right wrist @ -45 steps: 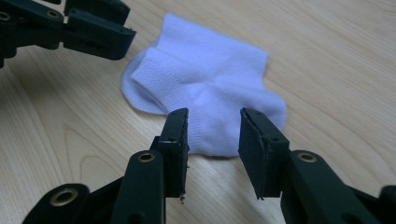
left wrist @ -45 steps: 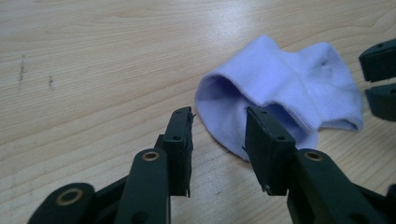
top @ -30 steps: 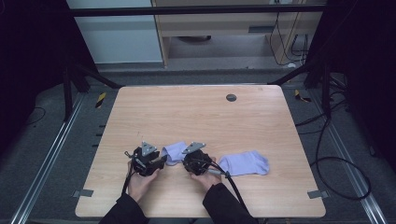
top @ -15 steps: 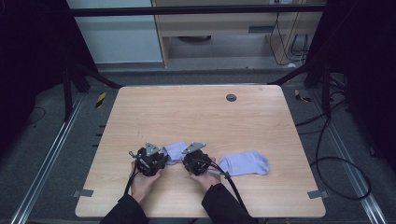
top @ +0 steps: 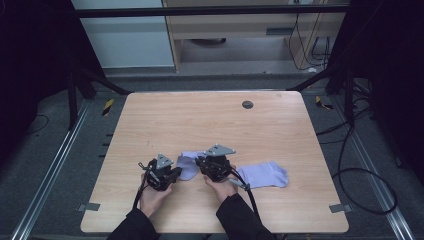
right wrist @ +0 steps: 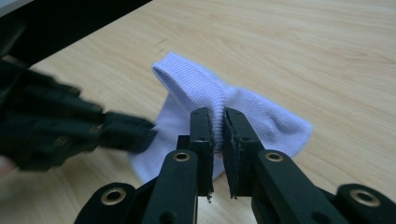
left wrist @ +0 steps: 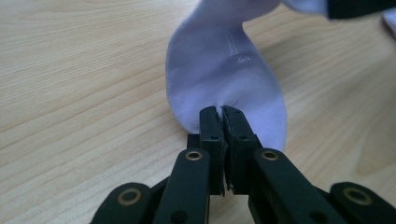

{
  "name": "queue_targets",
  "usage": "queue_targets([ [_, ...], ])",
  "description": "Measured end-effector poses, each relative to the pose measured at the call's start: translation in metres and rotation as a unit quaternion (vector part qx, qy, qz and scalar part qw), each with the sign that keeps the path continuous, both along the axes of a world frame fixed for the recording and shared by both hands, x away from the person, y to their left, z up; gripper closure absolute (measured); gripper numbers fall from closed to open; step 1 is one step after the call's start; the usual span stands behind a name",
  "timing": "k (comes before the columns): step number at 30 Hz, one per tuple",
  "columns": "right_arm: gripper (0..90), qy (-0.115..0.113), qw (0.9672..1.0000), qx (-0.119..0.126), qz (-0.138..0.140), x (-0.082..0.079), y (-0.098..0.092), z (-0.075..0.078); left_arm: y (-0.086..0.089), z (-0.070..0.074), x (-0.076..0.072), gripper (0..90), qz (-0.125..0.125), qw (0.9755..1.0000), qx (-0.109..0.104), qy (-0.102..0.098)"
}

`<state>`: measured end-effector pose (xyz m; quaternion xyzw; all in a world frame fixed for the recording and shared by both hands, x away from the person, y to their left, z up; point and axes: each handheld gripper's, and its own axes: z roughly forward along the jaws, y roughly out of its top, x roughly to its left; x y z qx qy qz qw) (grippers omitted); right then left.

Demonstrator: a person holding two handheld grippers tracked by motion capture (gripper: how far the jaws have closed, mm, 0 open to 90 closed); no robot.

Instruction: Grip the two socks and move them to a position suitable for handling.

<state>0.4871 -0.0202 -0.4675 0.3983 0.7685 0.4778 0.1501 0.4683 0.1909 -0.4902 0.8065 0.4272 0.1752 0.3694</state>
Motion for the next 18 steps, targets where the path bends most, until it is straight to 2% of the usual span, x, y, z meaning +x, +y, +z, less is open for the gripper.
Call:
queue_targets([
  [1,82.9,0.000,1.0000,0.000,0.000,0.000,0.000,0.000,0.000,0.000,0.000,87.0,0.000,1.0000,0.000,0.000],
  [3,82.7,0.000,0.9999,-0.002,-0.013,0.004,0.000,0.002,-0.001,0.002,-0.005,87.0,-0.019,0.9998,0.004,0.005],
  [5,82.5,-0.002,0.9998,-0.002,-0.017,0.006,0.001,0.002,-0.001,0.002,-0.007,87.0,-0.025,0.9996,0.005,0.008],
  [9,81.8,-0.012,0.9989,-0.018,-0.041,0.013,0.007,-0.002,-0.004,0.002,-0.013,87.0,-0.042,0.9989,0.019,0.009],
  [13,80.8,-0.010,0.9977,-0.042,-0.053,0.020,0.015,-0.008,-0.005,0.002,-0.016,86.9,-0.043,0.9984,0.035,0.004],
  [17,76.7,-0.016,0.9972,-0.048,-0.056,0.023,0.017,-0.009,-0.004,0.002,-0.015,86.0,-0.036,0.9988,0.035,0.003],
  [18,72.1,-0.020,0.9969,-0.049,-0.059,0.024,0.016,-0.009,-0.001,0.001,-0.014,84.9,-0.027,0.9991,0.033,0.003],
])
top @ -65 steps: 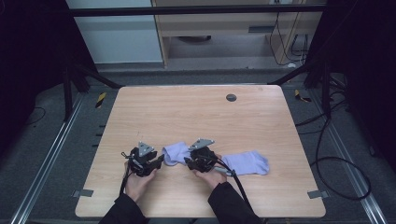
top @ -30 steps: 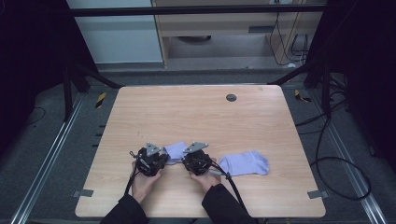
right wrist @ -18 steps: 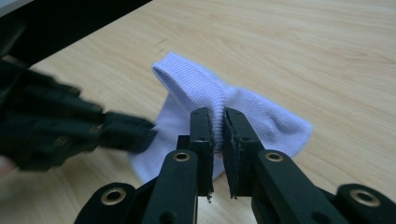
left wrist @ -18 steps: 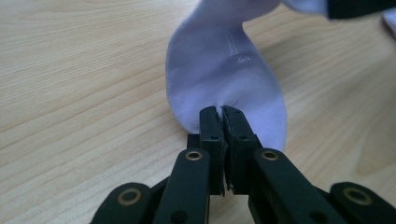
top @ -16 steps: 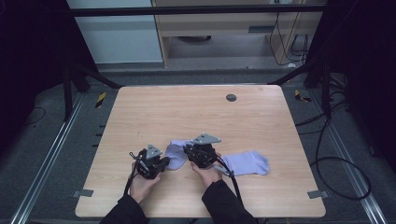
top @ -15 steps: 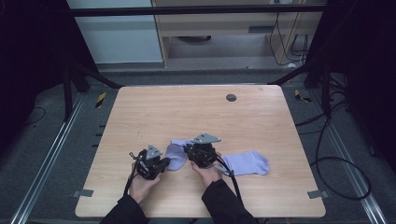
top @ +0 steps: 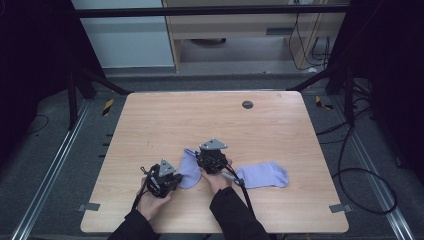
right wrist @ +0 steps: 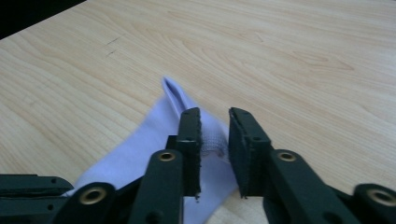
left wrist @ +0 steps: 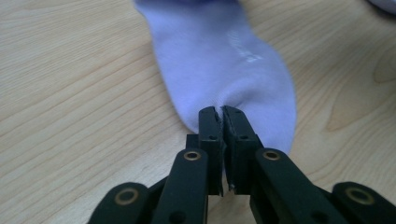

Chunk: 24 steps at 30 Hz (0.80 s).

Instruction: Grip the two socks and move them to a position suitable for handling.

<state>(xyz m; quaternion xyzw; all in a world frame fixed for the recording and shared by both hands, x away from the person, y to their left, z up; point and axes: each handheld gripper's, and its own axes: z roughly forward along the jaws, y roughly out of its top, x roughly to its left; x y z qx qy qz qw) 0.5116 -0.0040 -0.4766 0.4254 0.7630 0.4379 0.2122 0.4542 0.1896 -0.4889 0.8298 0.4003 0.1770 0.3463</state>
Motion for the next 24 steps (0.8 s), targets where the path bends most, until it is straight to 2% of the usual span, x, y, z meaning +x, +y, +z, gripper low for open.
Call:
queue_targets([
  [5,64.8,-0.007,1.0000,-0.005,0.003,0.003,-0.006,0.005,0.006,0.001,0.001,68.0,0.020,0.9997,-0.009,-0.009],
  [6,63.9,-0.006,1.0000,-0.005,0.003,0.003,-0.008,0.008,0.008,0.003,0.000,68.0,0.028,0.9995,-0.013,-0.012],
  [8,62.1,-0.012,0.9999,-0.005,0.004,0.004,-0.013,0.015,0.012,0.007,-0.001,61.9,0.040,0.9988,-0.023,-0.019],
  [11,60.3,-0.003,0.9998,-0.014,0.012,0.008,-0.020,0.021,0.019,0.012,-0.006,56.8,0.060,0.9975,-0.035,-0.017],
  [13,60.3,-0.001,0.9998,-0.017,0.014,0.009,-0.021,0.021,0.019,0.012,-0.007,56.0,0.063,0.9973,-0.036,-0.012],
  [16,60.4,0.013,0.9987,-0.031,0.037,0.008,-0.021,0.015,0.018,0.005,-0.010,55.5,0.067,0.9971,-0.036,0.007],
  [19,60.1,0.017,0.9984,-0.033,0.043,0.006,-0.019,0.011,0.015,0.003,-0.010,55.8,0.064,0.9973,-0.033,0.010],
  [22,60.1,0.028,0.9972,-0.049,0.048,0.007,-0.016,0.002,0.007,-0.002,-0.010,57.5,0.058,0.9978,-0.025,0.017],
  [24,61.1,0.033,0.9969,-0.052,0.050,0.008,-0.014,-0.001,0.005,-0.004,-0.009,59.7,0.058,0.9978,-0.024,0.020],
])
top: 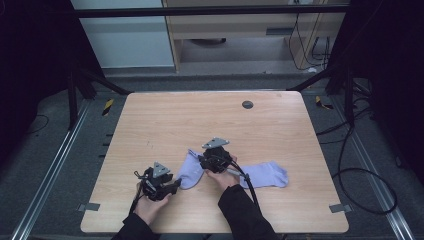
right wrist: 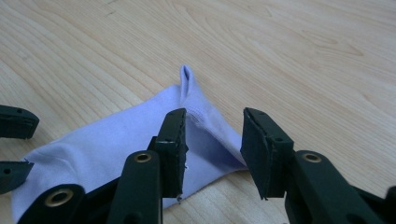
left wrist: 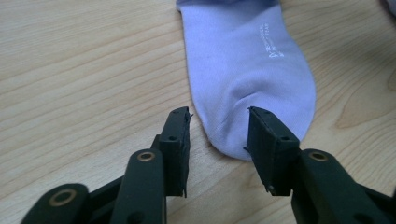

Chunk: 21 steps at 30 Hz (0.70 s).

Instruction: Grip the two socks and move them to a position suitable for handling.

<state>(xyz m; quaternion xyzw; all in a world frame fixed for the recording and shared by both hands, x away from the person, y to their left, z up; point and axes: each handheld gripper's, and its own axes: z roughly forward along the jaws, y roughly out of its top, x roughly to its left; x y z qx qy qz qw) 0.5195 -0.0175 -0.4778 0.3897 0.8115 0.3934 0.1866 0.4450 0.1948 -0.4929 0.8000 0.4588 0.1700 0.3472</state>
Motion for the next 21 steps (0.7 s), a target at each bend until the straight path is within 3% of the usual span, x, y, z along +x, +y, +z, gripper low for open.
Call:
queue_targets([
  [6,71.5,0.001,0.9999,-0.013,-0.005,0.004,0.004,-0.008,-0.002,-0.003,0.004,65.5,-0.002,0.9999,0.011,-0.001],
  [8,81.3,-0.001,0.9996,-0.028,-0.008,0.005,0.005,-0.011,-0.003,-0.003,0.005,70.9,-0.001,0.9999,0.010,-0.001],
  [9,81.3,-0.001,0.9996,-0.028,-0.008,0.005,0.005,-0.011,-0.003,-0.003,0.005,73.7,-0.001,0.9999,0.010,-0.001],
  [10,88.4,-0.001,0.9994,-0.032,-0.014,0.005,0.004,-0.012,-0.003,-0.003,0.005,76.5,0.001,1.0000,0.009,0.003],
  [11,88.4,-0.001,0.9994,-0.032,-0.014,0.005,0.004,-0.012,-0.003,-0.003,0.005,79.4,0.001,1.0000,0.009,0.003],
  [14,89.3,0.003,0.9996,-0.018,-0.021,0.003,0.001,-0.008,-0.003,-0.003,0.008,86.0,0.005,0.9999,0.002,0.009],
  [21,89.2,0.006,0.9997,0.013,-0.022,-0.006,-0.009,0.005,0.001,0.002,0.011,87.6,0.010,0.9999,0.006,-0.004],
])
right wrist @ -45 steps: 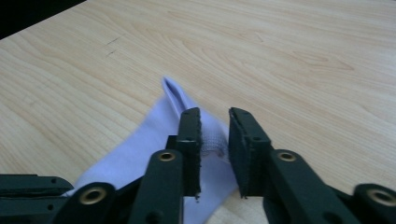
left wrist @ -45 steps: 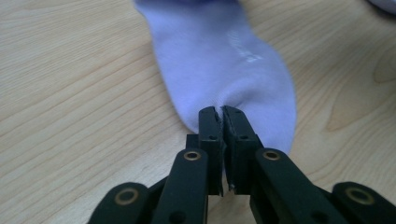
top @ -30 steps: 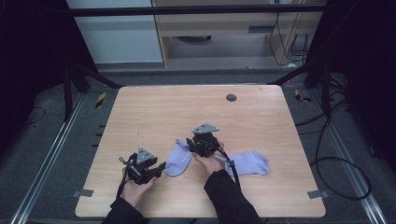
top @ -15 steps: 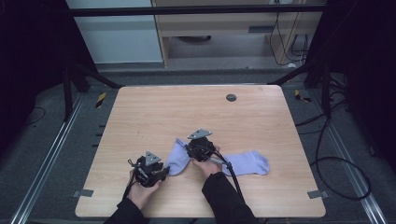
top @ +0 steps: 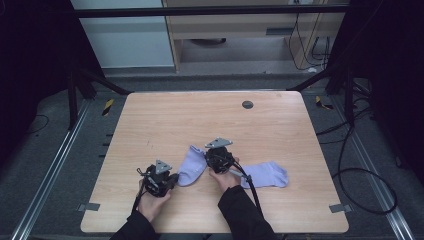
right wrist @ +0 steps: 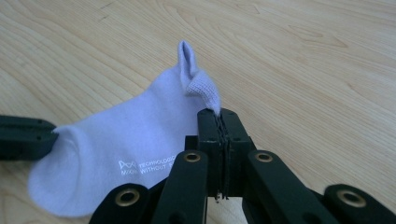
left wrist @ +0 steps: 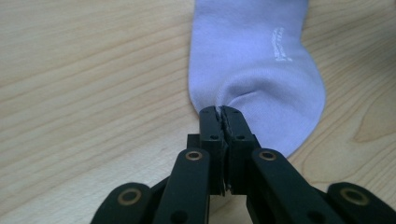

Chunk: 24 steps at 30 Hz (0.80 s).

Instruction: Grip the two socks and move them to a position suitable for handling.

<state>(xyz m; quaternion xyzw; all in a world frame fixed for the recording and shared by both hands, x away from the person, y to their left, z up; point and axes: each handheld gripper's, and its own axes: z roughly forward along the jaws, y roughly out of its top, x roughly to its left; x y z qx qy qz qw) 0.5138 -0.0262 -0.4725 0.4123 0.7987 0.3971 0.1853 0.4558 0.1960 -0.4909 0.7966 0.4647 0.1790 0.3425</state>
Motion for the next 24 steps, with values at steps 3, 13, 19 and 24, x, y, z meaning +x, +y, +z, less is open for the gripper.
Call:
queue_targets([
  [3,89.2,0.003,1.0000,0.003,-0.003,-0.002,-0.004,0.002,0.005,0.005,0.001,87.7,0.003,1.0000,0.005,-0.006],
  [13,89.1,0.052,0.9985,0.015,-0.011,-0.006,-0.014,-0.004,0.032,0.012,0.014,87.5,0.034,0.9983,0.042,-0.022],
  [19,88.7,0.059,0.9983,0.002,-0.004,-0.013,-0.007,-0.011,0.030,0.006,0.022,86.8,0.041,0.9972,0.059,-0.021],
  [24,84.9,0.065,0.9979,-0.006,-0.005,-0.015,-0.006,-0.017,0.033,0.006,0.022,78.8,0.051,0.9966,0.058,-0.029],
])
